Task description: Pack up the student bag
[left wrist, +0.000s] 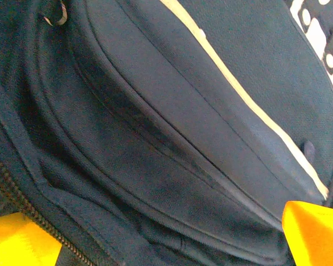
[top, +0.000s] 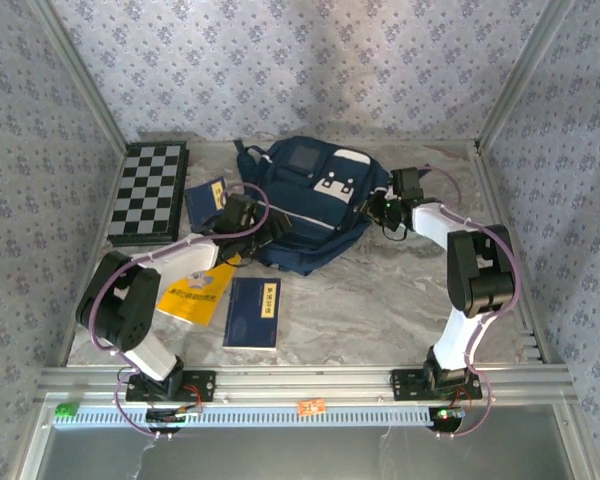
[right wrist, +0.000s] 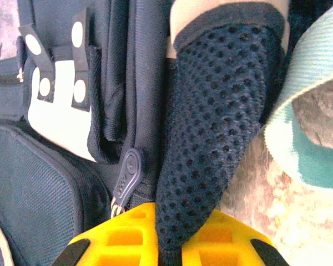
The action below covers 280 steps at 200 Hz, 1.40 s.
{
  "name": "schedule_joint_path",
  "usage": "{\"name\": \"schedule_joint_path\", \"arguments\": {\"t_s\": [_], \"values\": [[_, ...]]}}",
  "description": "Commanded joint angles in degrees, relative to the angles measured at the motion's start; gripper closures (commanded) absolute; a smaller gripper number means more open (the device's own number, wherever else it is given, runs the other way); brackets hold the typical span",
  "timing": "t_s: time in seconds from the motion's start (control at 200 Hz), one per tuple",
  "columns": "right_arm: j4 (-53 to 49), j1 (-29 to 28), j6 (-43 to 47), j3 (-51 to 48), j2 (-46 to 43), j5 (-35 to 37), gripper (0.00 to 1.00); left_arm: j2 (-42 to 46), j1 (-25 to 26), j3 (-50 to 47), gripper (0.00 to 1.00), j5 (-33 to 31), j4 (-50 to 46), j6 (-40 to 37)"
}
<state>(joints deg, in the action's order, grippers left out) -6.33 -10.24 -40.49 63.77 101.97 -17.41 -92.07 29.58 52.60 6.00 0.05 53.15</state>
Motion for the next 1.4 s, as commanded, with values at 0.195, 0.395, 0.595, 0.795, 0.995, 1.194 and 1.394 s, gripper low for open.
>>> {"name": "schedule_joint_path", "arguments": {"t_s": [0.195, 0.395, 0.595, 0.795, 0.995, 1.194, 1.394], "values": [[0.0, -7.3, -4.2, -8.7, -13.3, 1.1, 1.00, -0.9, -4.8, 4.5, 0.00, -0.2, 2.2, -6.7], [2.1, -14.3, -9.8, -13.5, -17.5, 8.9, 1.00, -1.6, -7.3, 6.4, 0.01, 1.2, 2.2, -9.7], [0.7, -14.9, -11.3, -14.4, -19.5, 8.3, 0.72, 2.8, -9.8, 6.6, 0.01, 3.5, -3.4, -12.4], [-5.4, -10.8, -10.3, -14.1, -22.6, 5.3, 0.45, 12.8, -9.0, 1.1, 0.00, 5.3, -7.9, -9.1], [-4.2, -9.2, -11.8, -13.1, -18.8, 2.8, 0.38, 18.1, -2.3, -4.5, 0.01, 3.9, -6.8, -1.1], [-4.2, -7.8, -12.5, -11.0, -12.8, 4.4, 0.39, 17.4, 7.4, -6.0, 0.03, -1.4, -5.7, 3.4], [-3.3, -7.4, -11.1, -6.8, -7.4, 4.2, 0.52, 11.3, 11.7, -8.2, 0.04, -3.1, 2.0, 7.1]]}}
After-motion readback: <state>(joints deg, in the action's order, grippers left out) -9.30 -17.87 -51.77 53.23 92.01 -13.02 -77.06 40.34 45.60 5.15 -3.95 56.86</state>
